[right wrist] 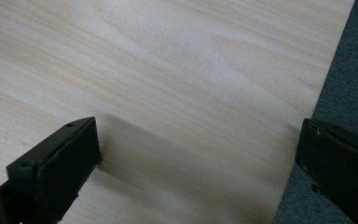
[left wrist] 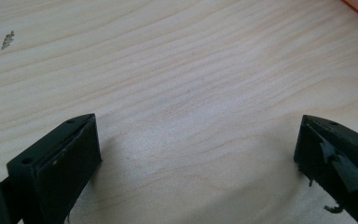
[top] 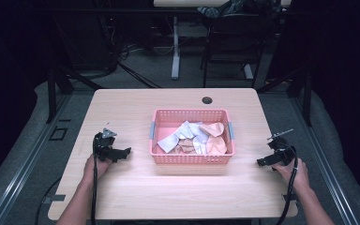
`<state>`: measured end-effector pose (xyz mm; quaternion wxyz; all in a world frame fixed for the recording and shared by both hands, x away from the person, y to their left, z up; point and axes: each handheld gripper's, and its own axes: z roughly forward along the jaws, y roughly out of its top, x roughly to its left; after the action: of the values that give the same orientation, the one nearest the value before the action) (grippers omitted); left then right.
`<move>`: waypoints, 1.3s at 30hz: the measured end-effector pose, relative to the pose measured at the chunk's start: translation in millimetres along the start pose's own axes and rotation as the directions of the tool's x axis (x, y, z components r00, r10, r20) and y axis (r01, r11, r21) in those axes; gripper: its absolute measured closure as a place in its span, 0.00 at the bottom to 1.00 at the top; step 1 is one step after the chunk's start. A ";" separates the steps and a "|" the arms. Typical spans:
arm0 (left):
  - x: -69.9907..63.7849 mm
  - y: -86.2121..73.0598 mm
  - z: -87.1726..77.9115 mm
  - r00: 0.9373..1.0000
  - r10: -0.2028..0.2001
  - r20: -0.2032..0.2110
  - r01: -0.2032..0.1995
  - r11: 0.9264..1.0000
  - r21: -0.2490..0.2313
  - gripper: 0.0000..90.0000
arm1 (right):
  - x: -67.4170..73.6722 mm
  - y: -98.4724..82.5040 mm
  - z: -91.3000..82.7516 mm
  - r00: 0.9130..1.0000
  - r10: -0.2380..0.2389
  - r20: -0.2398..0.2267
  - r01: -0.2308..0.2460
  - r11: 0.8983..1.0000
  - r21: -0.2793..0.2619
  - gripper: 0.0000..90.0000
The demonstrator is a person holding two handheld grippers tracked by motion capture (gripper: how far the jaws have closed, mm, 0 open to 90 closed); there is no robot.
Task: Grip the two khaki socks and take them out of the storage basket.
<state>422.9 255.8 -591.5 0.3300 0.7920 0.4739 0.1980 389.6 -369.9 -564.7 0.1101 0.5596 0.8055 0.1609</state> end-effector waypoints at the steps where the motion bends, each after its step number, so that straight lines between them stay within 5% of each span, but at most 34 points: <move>1: 0.1 0.0 0.0 1.000 0.000 0.001 0.000 1.000 0.001 0.00 | 0.0 -0.2 -0.1 1.000 0.001 -0.002 -0.001 1.000 0.000 0.00; 18: -1.2 -0.6 -0.3 1.000 -0.003 -0.001 0.003 1.000 -0.002 0.00 | -1.1 -5.4 -0.3 1.000 -0.017 -0.010 0.017 0.999 -0.043 0.00; 24: -0.9 -0.3 -0.1 1.000 0.000 0.003 0.000 1.000 0.001 0.00 | -2.2 -5.8 2.3 0.999 0.034 -0.014 -0.035 0.996 -0.086 0.00; 26: -0.8 -0.2 -0.1 1.000 0.002 0.002 -0.002 1.000 0.001 0.00 | -7.7 -6.1 3.1 0.996 0.075 -0.039 -0.078 0.995 -0.063 0.00; 29: -0.8 -0.2 -0.1 1.000 0.002 0.003 -0.002 1.000 0.001 0.00 | -21.3 -1.7 5.2 0.986 0.127 -0.104 -0.123 0.991 0.045 0.02; 34: -0.9 -0.2 -0.1 1.000 0.000 0.003 0.000 1.000 0.001 0.00 | -12.8 4.5 -3.7 0.999 0.046 0.011 -0.047 0.997 0.057 0.00; 39: -0.9 -0.2 -0.1 1.000 0.001 0.003 -0.001 1.000 0.001 0.00 | -4.0 10.3 -16.7 0.999 -0.007 0.045 0.006 1.000 0.018 0.00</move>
<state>422.3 255.2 -591.6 0.3303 0.7928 0.4729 0.1968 394.0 -372.6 -545.4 0.1238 0.5614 0.8061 0.1405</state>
